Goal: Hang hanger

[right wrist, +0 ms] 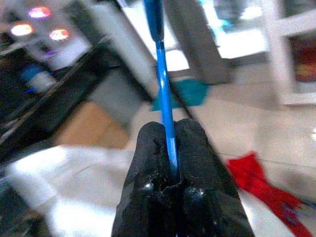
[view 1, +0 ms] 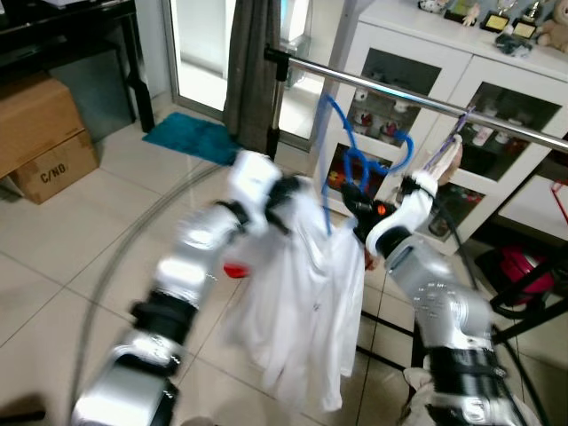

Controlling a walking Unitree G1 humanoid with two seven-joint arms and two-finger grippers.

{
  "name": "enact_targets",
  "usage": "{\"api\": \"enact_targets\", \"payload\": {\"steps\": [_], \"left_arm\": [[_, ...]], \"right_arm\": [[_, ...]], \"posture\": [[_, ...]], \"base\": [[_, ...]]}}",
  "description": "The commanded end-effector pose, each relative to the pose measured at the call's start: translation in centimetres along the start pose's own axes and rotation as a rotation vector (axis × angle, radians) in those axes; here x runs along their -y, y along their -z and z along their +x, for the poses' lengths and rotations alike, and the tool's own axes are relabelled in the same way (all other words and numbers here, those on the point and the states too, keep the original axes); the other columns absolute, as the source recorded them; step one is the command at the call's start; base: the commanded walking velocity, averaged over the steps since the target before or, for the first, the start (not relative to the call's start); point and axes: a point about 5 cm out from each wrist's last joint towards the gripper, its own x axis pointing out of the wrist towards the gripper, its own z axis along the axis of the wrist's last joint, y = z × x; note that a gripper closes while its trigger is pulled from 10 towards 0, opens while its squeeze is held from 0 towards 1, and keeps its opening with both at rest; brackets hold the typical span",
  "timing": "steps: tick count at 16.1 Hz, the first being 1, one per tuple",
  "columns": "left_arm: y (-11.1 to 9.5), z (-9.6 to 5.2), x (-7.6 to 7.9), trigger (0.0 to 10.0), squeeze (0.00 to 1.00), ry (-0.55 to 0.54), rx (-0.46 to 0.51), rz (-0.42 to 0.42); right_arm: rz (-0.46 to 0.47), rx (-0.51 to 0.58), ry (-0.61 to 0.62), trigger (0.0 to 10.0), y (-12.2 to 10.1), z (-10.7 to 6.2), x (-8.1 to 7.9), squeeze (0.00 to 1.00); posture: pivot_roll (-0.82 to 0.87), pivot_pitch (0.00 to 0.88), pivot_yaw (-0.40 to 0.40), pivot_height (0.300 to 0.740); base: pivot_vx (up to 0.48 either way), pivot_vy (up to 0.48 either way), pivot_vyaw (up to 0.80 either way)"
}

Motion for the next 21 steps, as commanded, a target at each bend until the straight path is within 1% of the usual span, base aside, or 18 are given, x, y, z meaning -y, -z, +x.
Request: {"api": "enact_targets", "payload": {"steps": [1,2,3,4,5,6,8,9,10,11,13,14,15,16,17,18,20,21], "left_arm": [[-0.2,-0.4,0.0,0.0,0.0,0.003,-0.002,0.002],[-0.2,-1.2,-0.3,0.0,0.0,-0.02,0.0,-0.008],[-0.1,-1.7,-0.6,0.0,0.0,-0.041,0.004,-0.024],[0.0,-3.3,-1.8,0.0,0.0,-0.133,0.026,-0.078],[0.0,-3.5,-2.0,0.0,0.0,-0.151,0.035,-0.093],[-1.0,-4.6,-3.3,0.0,0.0,-0.223,0.107,-0.149],[-3.2,-7.9,-7.0,0.0,0.0,-0.409,0.262,-0.235],[-2.2,-9.6,-9.1,0.0,0.0,-0.546,0.157,-0.21],[-0.9,-10.2,-9.4,0.0,0.0,-0.546,-0.013,-0.118],[-0.5,-9.5,-7.7,0.0,0.0,-0.379,-0.081,-0.103],[-1.8,-8.0,-5.0,0.0,0.0,-0.192,-0.017,-0.164],[-3.1,-6.4,-3.3,0.0,0.0,-0.086,0.046,-0.198],[-4.2,-5.2,-2.0,0.0,0.0,-0.008,0.084,-0.193],[-4.8,-4.5,-1.6,0.0,0.0,0.015,0.11,-0.192],[-4.7,-4.3,-1.9,0.0,0.0,-0.007,0.09,-0.174],[-4.1,-4.6,-2.5,0.0,0.0,-0.042,0.048,-0.165],[-3.3,-5.3,-2.4,0.0,0.0,-0.075,0.01,-0.206],[-3.3,-5.4,-1.7,0.0,0.0,-0.067,0.034,-0.243]], "right_arm": [[-0.018,0.056,0.097,0.0,-1.0,-0.2,1.9,0.0],[-0.056,0.087,0.132,0.0,-1.5,-0.2,2.7,0.0],[-0.023,0.118,0.099,0.0,-2.0,-0.2,2.3,0.0],[0.341,0.302,-0.081,0.0,-4.5,-0.2,0.2,0.0],[0.428,0.343,-0.12,0.0,-5.0,-0.3,-0.1,0.0],[0.565,0.456,-0.22,0.0,-6.7,-0.8,-0.6,0.0],[0.71,0.625,-0.37,0.0,-9.3,-2.0,-0.7,0.0],[0.736,0.659,-0.413,0.0,-10.0,-2.5,-0.4,0.0],[0.753,0.675,-0.445,0.0,-10.4,-2.7,-0.3,0.0],[0.751,0.67,-0.475,0.0,-10.6,-2.8,-0.6,0.0],[0.651,0.621,-0.441,0.0,-10.2,-2.1,-1.1,0.0],[0.456,0.522,-0.326,0.0,-9.2,-0.8,-1.3,0.0],[0.168,0.441,-0.277,0.0,-8.1,0.0,-1.9,0.0],[0.088,0.38,-0.274,0.0,-7.2,0.4,-2.3,0.0],[0.09,0.353,-0.238,0.0,-6.7,0.6,-2.1,0.0],[0.022,0.318,-0.196,0.0,-6.0,0.7,-1.7,0.0],[-0.047,0.324,-0.142,0.0,-5.2,0.5,-1.1,0.0],[0.066,0.351,-0.136,0.0,-4.8,0.3,-1.1,0.0]], "posture": [[-0.04,0.0,-0.126,0.74],[-0.03,0.0,-0.129,0.74],[-0.03,0.0,-0.129,0.74],[-0.03,0.0,-0.122,0.74],[-0.03,0.0,-0.121,0.74],[-0.04,0.0,-0.122,0.74],[-0.04,0.0,-0.122,0.74],[-0.03,0.0,-0.123,0.74],[-0.02,0.0,-0.121,0.74],[-0.01,0.0,-0.117,0.74],[-0.01,0.0,-0.106,0.74],[-0.01,0.0,-0.103,0.74],[-0.01,0.0,-0.099,0.74],[-0.02,0.0,-0.098,0.74],[-0.02,0.0,-0.098,0.74],[-0.02,0.0,-0.091,0.74],[-0.03,0.0,-0.085,0.74],[-0.03,0.0,-0.086,0.74]], "base": [[0.0,0.0,0.0],[0.0,0.0,0.0],[0.0,0.0,0.0],[0.0,0.0,0.0],[0.0,0.0,0.0],[0.0,0.0,0.0],[0.0,0.0,0.0],[0.0,0.0,0.0],[0.0,0.0,0.0],[0.0,0.0,0.0],[0.0,0.0,0.0],[0.0,0.0,0.0],[0.0,0.0,0.0],[0.0,0.0,0.0],[0.0,0.0,0.0],[0.0,0.0,0.0],[0.0,0.0,0.0],[0.0,0.0,0.0]]}}
